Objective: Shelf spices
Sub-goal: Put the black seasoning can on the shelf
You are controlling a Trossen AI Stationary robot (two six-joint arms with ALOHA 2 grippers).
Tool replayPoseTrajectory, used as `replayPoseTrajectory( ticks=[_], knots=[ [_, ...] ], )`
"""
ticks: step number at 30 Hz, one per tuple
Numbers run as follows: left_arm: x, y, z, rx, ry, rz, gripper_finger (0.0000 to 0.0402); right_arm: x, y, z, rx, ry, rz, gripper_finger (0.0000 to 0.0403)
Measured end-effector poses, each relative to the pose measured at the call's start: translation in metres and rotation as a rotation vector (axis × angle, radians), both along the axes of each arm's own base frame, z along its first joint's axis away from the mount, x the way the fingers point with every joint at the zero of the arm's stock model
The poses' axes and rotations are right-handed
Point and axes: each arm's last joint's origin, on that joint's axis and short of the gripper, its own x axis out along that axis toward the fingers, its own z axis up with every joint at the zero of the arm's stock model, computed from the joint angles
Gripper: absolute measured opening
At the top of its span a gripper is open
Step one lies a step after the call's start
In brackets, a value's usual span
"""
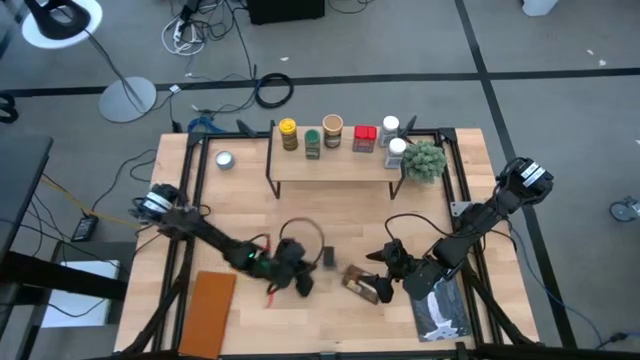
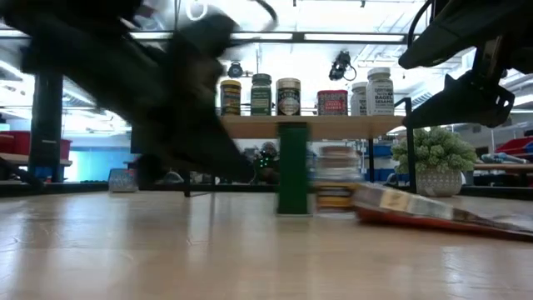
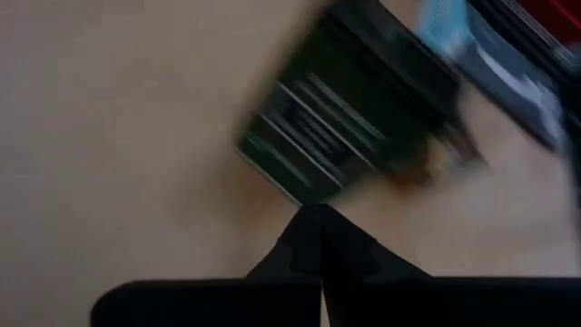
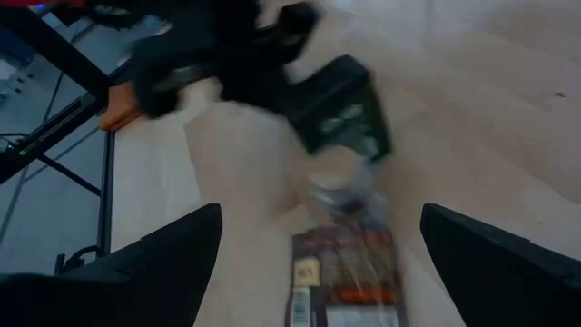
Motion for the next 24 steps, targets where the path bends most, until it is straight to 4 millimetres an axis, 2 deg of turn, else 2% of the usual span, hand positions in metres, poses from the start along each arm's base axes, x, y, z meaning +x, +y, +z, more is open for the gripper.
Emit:
replayPoseTrajectory(
  ticks=[6,14,19,24],
  knots=[
    [0.024,0.02,-0.001,0.056,-0.015,0.009,0.0,0.0,0.0,0.0,-0.001,0.007,0.005,0.0375],
    [0.021,0.027,0.006,0.157,0.053,-0.052,0.0,0.004,0.002,0.008,0.021,-0.007,-0.008,0.0367],
    [0.012,0.03,0.016,0.242,0.13,-0.131,0.0,0.016,0.006,0.031,-0.034,0.006,0.004,0.0339],
    [-0.002,0.029,0.04,0.351,0.157,-0.168,0.0001,0.032,0.012,0.07,-0.074,0.0,0.014,0.0307]
  ],
)
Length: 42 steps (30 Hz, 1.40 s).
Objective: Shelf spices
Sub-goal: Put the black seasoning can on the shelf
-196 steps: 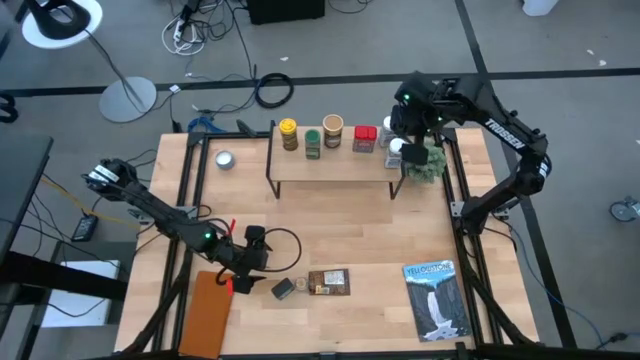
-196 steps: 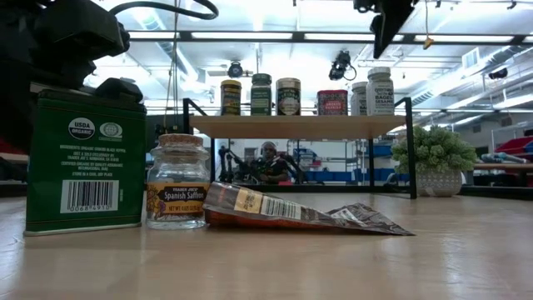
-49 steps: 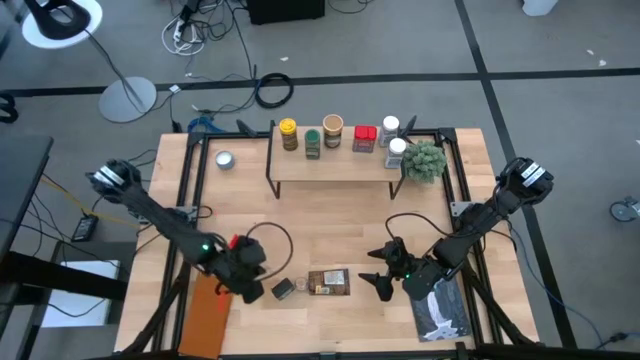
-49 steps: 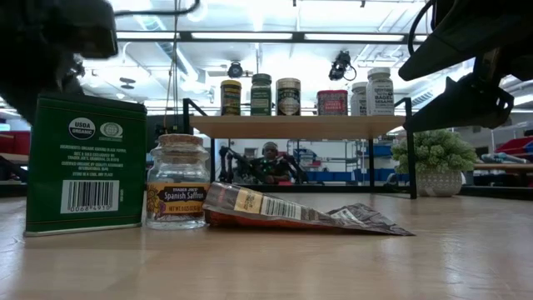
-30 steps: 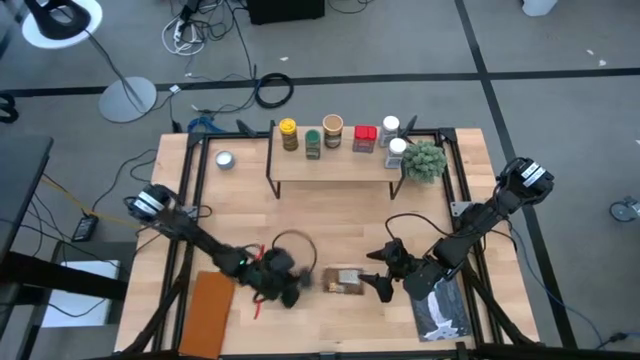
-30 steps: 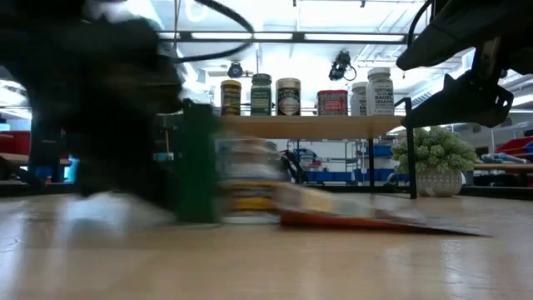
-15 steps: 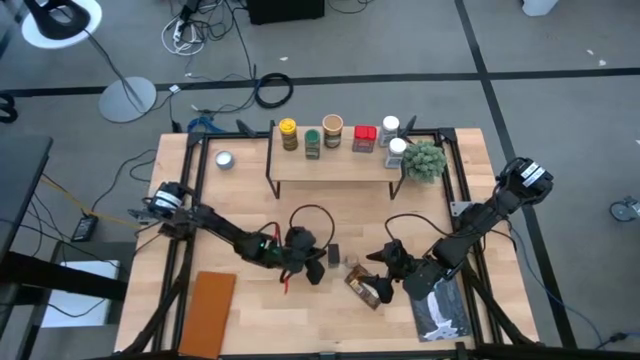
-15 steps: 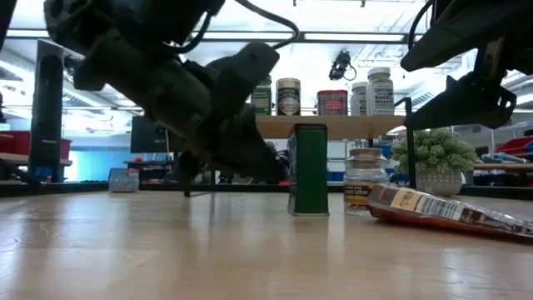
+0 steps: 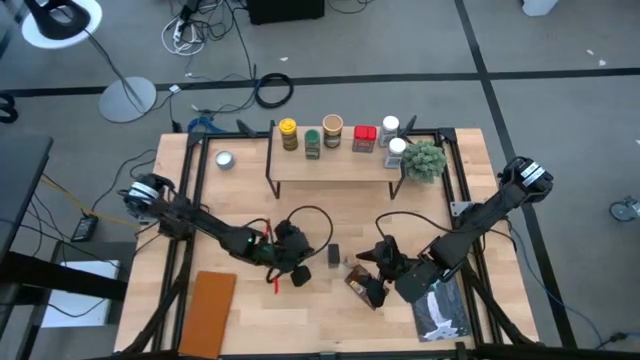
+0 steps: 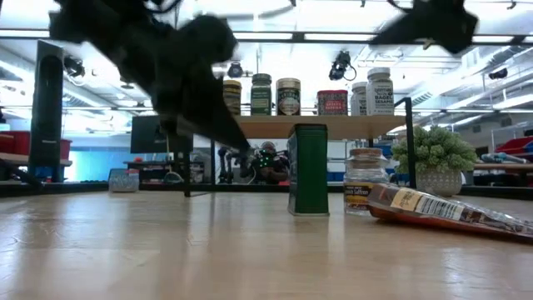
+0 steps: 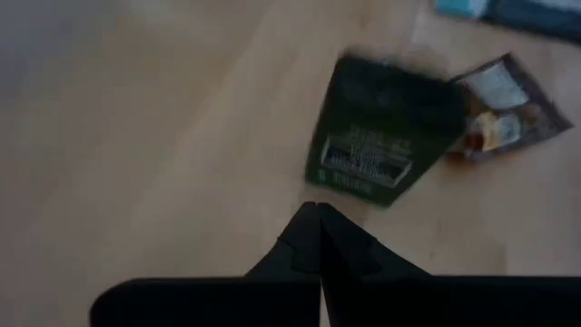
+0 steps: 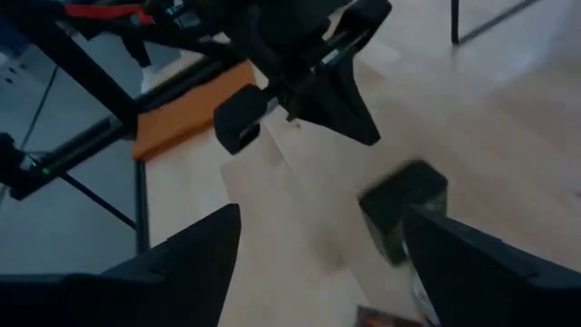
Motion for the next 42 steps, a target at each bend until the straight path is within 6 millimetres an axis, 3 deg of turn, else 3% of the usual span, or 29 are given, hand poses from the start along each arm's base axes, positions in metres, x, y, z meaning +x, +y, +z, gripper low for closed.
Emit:
replayPoseTrajectory(
  ticks=[5,10,17,22,33,42],
  knots=[
    [-0.013,-0.002,0.024,0.104,-0.014,-0.025,0.0001,0.019,0.006,0.019,-0.025,0.019,-0.017,0.0292],
    [-0.023,-0.005,0.031,0.126,0.016,-0.053,0.0001,0.046,0.014,0.005,-0.119,0.084,0.004,0.0292],
    [-0.036,-0.016,0.022,0.144,0.04,-0.024,0.0001,0.08,0.013,-0.033,-0.11,0.221,0.058,0.0292],
    [-0.049,-0.025,0.009,0.136,0.044,-0.046,0.0001,0.097,0.01,-0.045,-0.084,0.279,0.076,0.0292],
    [-0.067,-0.026,-0.016,0.081,-0.037,-0.07,0.0001,0.13,0.015,-0.025,-0.026,0.36,0.016,0.0291],
    [-0.072,-0.026,-0.021,-0.003,-0.144,-0.136,0.0001,0.14,-0.003,-0.042,0.028,0.56,-0.151,0.0291]
  ],
)
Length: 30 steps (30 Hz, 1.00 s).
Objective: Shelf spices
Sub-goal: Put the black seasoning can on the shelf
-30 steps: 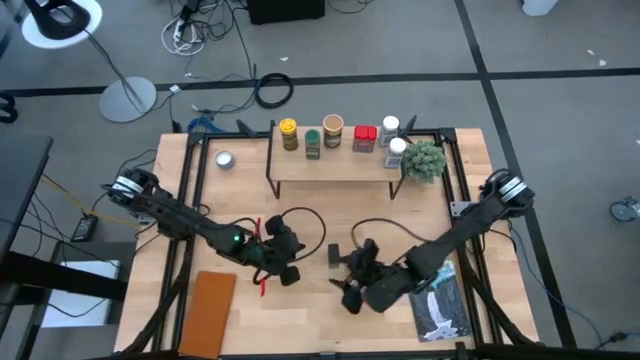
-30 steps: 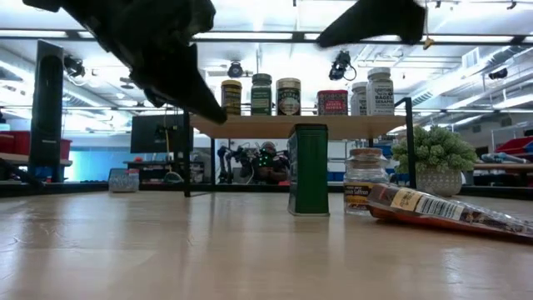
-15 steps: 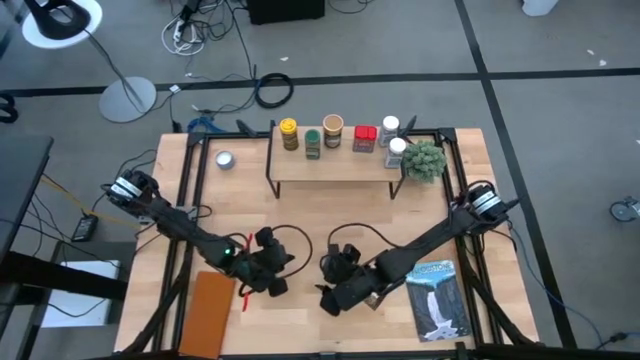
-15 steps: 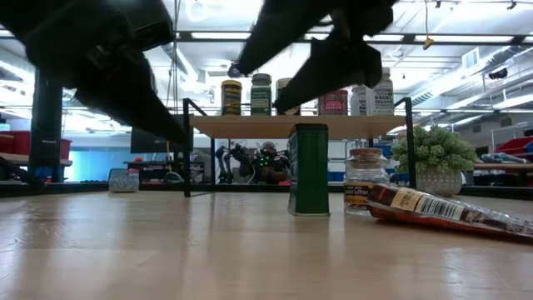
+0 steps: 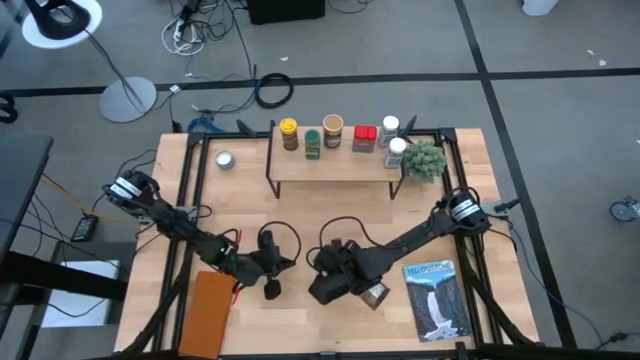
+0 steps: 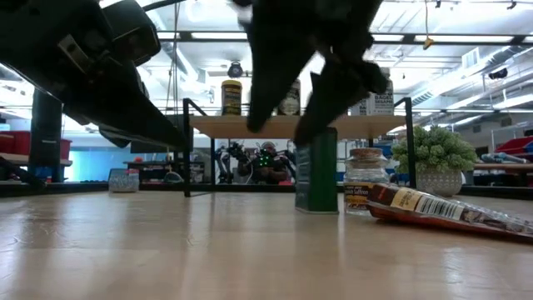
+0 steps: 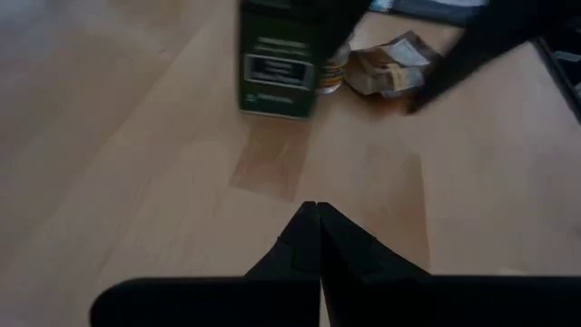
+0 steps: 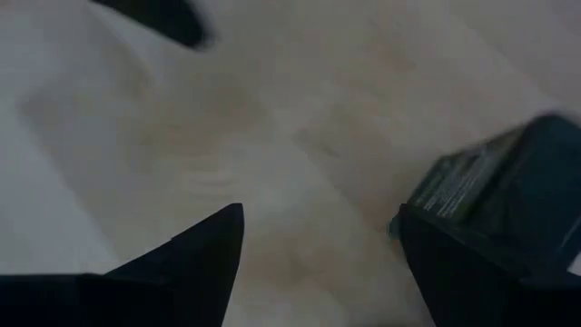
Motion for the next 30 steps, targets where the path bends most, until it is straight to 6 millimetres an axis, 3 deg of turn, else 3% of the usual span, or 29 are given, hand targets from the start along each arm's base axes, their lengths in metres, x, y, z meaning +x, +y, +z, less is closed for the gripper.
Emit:
replayPoseTrajectory(
  ticks=[7,18,25,30],
  knots=[
    [0.0,0.0,0.0,0.008,-0.005,-0.007,0.0001,-0.012,-0.017,-0.005,0.002,0.156,-0.107,0.0291],
    [0.0,0.0,0.0,0.01,-0.004,-0.008,0.0001,-0.041,-0.022,-0.002,-0.146,0.395,-0.153,0.0291],
    [0.0,0.0,0.0,0.011,-0.003,-0.008,0.0001,-0.053,-0.003,0.033,-0.191,0.465,0.0,0.0294],
    [0.0,0.0,0.0,0.016,-0.002,-0.011,0.0001,-0.055,0.0,0.059,-0.257,0.466,0.061,0.0293]
  ],
)
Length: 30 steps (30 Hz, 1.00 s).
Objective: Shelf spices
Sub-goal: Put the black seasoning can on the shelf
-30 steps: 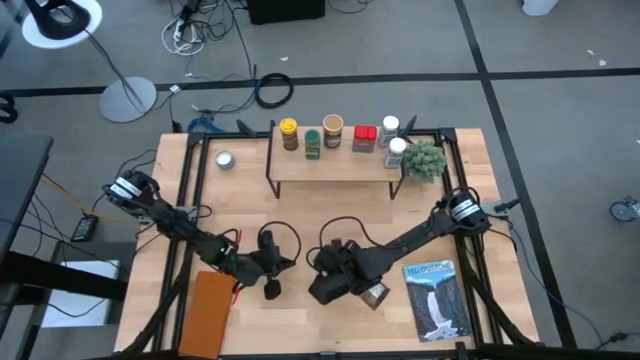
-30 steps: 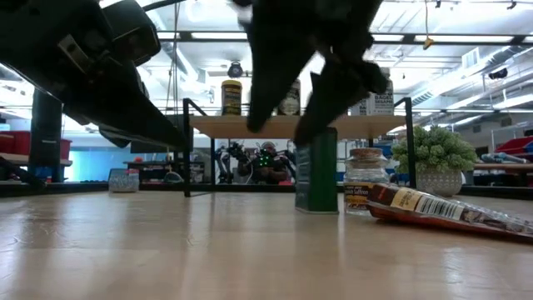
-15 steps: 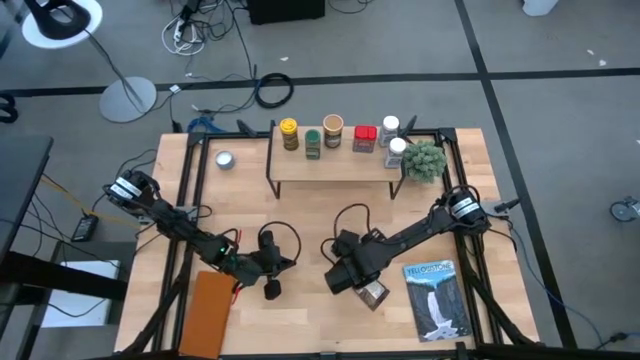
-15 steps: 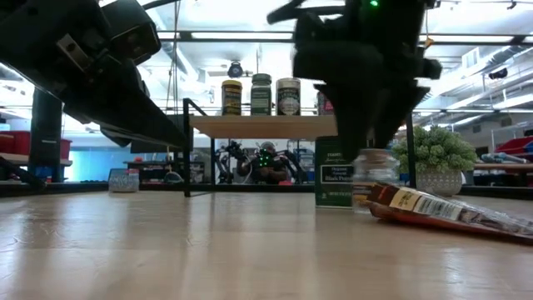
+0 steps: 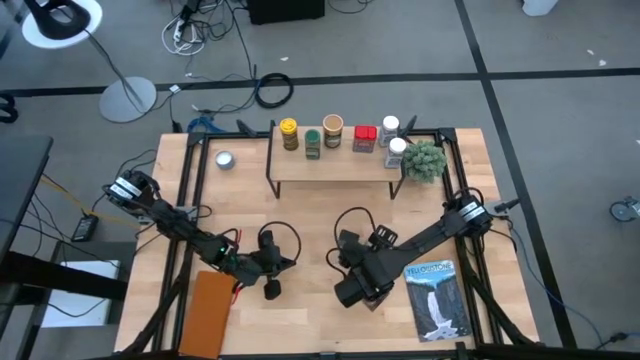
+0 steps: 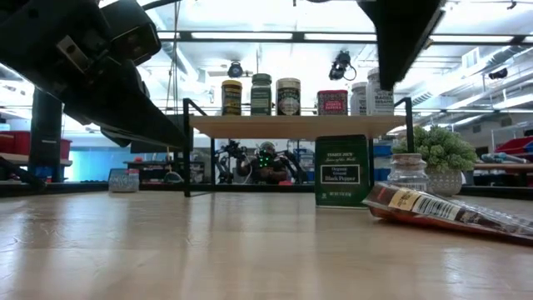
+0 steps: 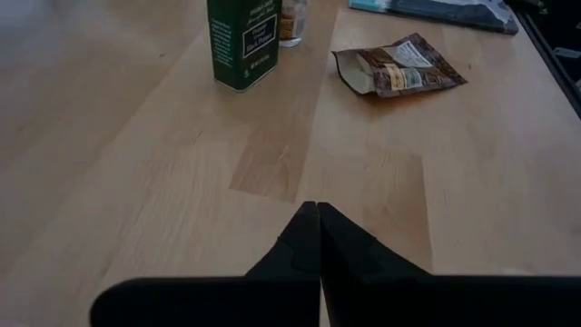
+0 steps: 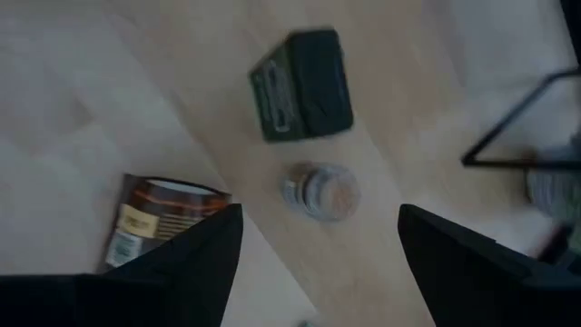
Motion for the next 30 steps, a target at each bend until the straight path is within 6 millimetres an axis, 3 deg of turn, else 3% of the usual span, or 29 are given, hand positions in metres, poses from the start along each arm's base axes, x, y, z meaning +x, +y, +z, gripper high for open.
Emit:
replayPoseTrajectory(
  ticks=[9,13,19,25,30],
  knots=[
    [0.0,-0.001,0.001,0.043,0.003,-0.048,0.0001,0.027,-0.033,0.023,0.132,-0.001,0.1,0.0282],
    [0.001,-0.003,0.002,0.017,0.001,-0.089,0.0001,0.038,-0.053,0.023,0.213,0.008,0.114,0.0279],
    [0.001,-0.003,0.001,0.01,0.004,-0.101,0.0001,0.044,-0.077,0.023,0.19,0.006,0.059,0.0285],
    [0.001,-0.003,0.001,0.01,0.005,-0.103,0.0002,0.047,-0.087,0.023,0.212,0.007,0.027,0.0292],
    [0.001,-0.003,0.001,0.01,0.005,-0.103,0.0003,0.049,-0.087,0.017,0.212,0.047,0.155,0.0285]
  ],
)
